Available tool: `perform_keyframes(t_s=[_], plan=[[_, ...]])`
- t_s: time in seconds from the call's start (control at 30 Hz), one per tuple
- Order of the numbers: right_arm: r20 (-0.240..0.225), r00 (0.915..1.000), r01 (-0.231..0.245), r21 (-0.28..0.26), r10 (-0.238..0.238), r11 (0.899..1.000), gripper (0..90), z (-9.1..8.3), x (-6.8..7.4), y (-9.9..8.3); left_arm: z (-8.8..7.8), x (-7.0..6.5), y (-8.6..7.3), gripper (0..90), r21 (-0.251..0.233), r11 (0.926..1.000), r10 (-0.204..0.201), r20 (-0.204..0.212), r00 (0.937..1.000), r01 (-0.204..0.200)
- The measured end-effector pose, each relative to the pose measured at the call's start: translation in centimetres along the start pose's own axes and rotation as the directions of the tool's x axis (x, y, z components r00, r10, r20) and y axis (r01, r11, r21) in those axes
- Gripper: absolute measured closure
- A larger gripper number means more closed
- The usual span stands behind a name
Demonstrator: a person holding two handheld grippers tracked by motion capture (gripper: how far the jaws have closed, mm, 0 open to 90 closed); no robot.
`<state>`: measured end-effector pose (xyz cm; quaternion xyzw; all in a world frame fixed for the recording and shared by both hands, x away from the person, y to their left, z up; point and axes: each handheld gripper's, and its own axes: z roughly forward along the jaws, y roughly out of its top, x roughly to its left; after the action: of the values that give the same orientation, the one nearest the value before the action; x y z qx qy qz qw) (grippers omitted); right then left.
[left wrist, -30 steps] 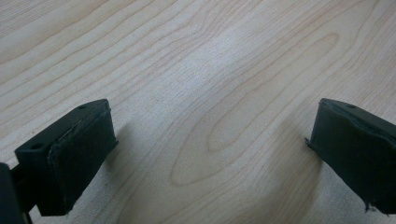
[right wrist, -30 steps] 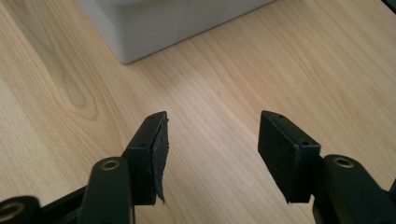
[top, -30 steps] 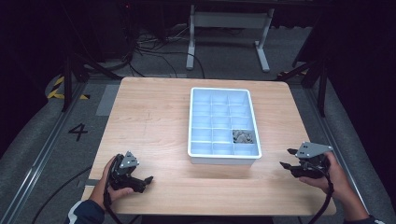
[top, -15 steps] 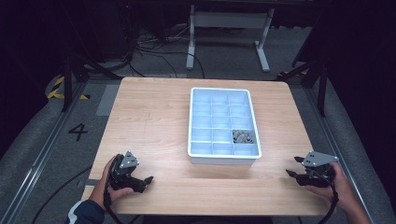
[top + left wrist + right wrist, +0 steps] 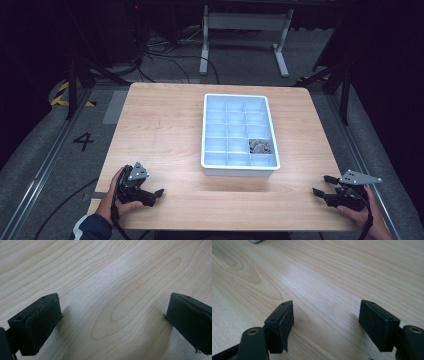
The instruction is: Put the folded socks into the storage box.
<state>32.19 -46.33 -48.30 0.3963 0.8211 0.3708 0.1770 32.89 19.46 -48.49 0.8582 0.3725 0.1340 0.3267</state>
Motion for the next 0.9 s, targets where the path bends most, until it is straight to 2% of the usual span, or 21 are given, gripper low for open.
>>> perform_keyframes(t_s=[0.3,0.43,0.8,0.87,0.9], plan=[[0.008,0.9999,-0.007,-0.001,0.007,1.0,26.4,-0.02,-0.05,-0.05,0.01,0.08,0.01,0.1,0.0,1.0,0.001,0.002,1.0,-0.001],[0.029,0.9994,-0.021,0.0,0.021,1.0,25.6,0.06,0.11,-0.01,0.0,0.09,0.01,0.1,0.002,1.0,0.0,0.003,1.0,0.0],[0.047,0.9982,-0.038,0.002,0.037,0.999,24.3,0.17,0.16,0.11,0.02,0.07,0.01,0.1,0.001,1.0,-0.002,0.006,1.0,0.002],[0.047,0.9982,-0.038,0.002,0.038,0.999,24.3,0.17,0.15,0.11,0.05,0.13,0.08,0.1,0.0,1.0,-0.001,-0.004,1.0,0.001],[0.047,0.9982,-0.038,0.002,0.037,0.999,24.1,0.17,0.16,0.1,0.15,0.09,0.12,0.1,0.001,0.9999,-0.014,0.002,0.9999,0.014]])
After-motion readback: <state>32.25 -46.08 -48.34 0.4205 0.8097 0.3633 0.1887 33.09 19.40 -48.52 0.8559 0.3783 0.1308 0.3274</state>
